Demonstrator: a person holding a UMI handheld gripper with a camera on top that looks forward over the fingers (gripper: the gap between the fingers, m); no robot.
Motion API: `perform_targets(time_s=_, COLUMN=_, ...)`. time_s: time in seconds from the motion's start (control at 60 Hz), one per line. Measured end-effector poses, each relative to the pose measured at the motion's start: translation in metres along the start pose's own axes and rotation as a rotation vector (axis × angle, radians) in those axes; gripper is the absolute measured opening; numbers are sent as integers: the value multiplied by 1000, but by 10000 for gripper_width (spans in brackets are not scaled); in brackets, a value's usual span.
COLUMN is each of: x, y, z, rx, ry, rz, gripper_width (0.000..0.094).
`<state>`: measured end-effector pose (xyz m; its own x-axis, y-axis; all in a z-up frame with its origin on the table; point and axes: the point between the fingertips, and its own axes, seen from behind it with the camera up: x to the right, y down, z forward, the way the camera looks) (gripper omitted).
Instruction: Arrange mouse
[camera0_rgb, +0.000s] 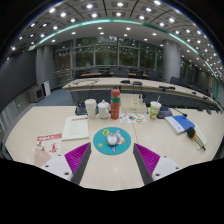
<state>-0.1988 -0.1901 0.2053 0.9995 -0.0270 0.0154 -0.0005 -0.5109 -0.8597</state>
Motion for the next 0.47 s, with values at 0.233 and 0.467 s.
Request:
perform_targets(time_s=0.233, x=-6, y=24, z=-83, rx=21, ry=5, rz=22, gripper_width=858)
perform_targets(time_s=0.467, x=-4, y=38, z=-115, rx=38, ry=23, rz=59, gripper_width=858)
